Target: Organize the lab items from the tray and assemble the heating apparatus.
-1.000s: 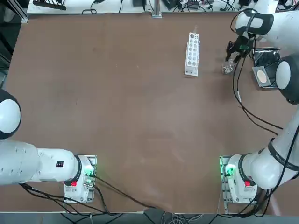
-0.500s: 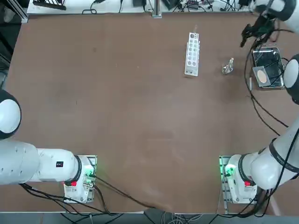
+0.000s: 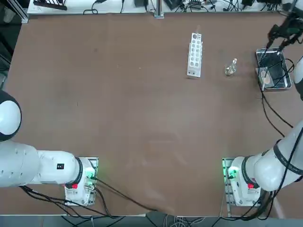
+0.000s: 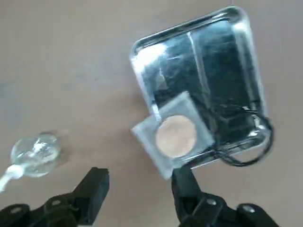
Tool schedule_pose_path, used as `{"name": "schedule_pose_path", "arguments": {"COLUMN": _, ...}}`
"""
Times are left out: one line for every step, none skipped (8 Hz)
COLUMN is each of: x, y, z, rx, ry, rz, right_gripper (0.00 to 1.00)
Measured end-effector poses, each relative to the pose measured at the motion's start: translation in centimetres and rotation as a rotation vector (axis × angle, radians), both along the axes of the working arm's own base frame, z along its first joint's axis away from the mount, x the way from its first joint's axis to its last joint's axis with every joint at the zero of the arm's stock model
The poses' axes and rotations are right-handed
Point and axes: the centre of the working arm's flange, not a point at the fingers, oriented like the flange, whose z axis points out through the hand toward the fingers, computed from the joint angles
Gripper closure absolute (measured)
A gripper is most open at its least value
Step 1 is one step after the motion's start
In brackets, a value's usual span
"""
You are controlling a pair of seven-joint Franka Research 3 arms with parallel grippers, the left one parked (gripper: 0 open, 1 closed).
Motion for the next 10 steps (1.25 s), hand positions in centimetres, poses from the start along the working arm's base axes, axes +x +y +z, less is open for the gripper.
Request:
{"name": "schedule_pose_path", "arguments": {"x": -0.9, "y": -2.6, "z": -0.1, "rx": 0.015, "ry": -0.034, "rz": -0.064, "right_gripper": 0.22}}
{"name": "schedule_pose_path", "arguments": {"x": -1.9, "y": -4.6, "z": -0.5, "rx": 0.037, "ry": -0.069, "rz": -0.126, "right_gripper": 0.22}}
{"name": "schedule_pose_path", "arguments": {"x": -2.8, "y": -6.2, "z": -1.3, "rx": 0.044, "ry": -0.108, "rz": -0.176, "right_gripper": 0.25}}
{"name": "schedule_pose_path", "arguments": {"x": -3.8, "y": -7.3, "z": -2.5, "rx": 0.038, "ry": -0.147, "rz": -0.22, "right_gripper": 0.27}}
{"name": "schedule_pose_path", "arguments": {"x": -4.9, "y": -8.3, "z": -3.8, "rx": 0.045, "ry": -0.177, "rz": -0.274, "right_gripper": 0.29}}
{"name": "schedule_pose_path", "arguments": {"x": -6.2, "y": -9.5, "z": -4.6, "rx": 0.067, "ry": -0.199, "rz": -0.322, "right_gripper": 0.29}}
{"name": "schedule_pose_path", "arguments": {"x": -7.3, "y": -10.8, "z": -4.9, "rx": 0.095, "ry": -0.222, "rz": -0.359, "right_gripper": 0.3}}
{"name": "schedule_pose_path", "arguments": {"x": -8.1, "y": -12.1, "z": -4.8, "rx": 0.123, "ry": -0.252, "rz": -0.404, "right_gripper": 0.32}}
{"name": "schedule_pose_path", "arguments": {"x": -8.5, "y": -12.6, "z": -4.9, "rx": 0.154, "ry": -0.284, "rz": -0.43, "right_gripper": 0.32}}
{"name": "schedule_pose_path", "arguments": {"x": -8.6, "y": -12.7, "z": -5.1, "rx": 0.187, "ry": -0.315, "rz": -0.436, "right_gripper": 0.33}}
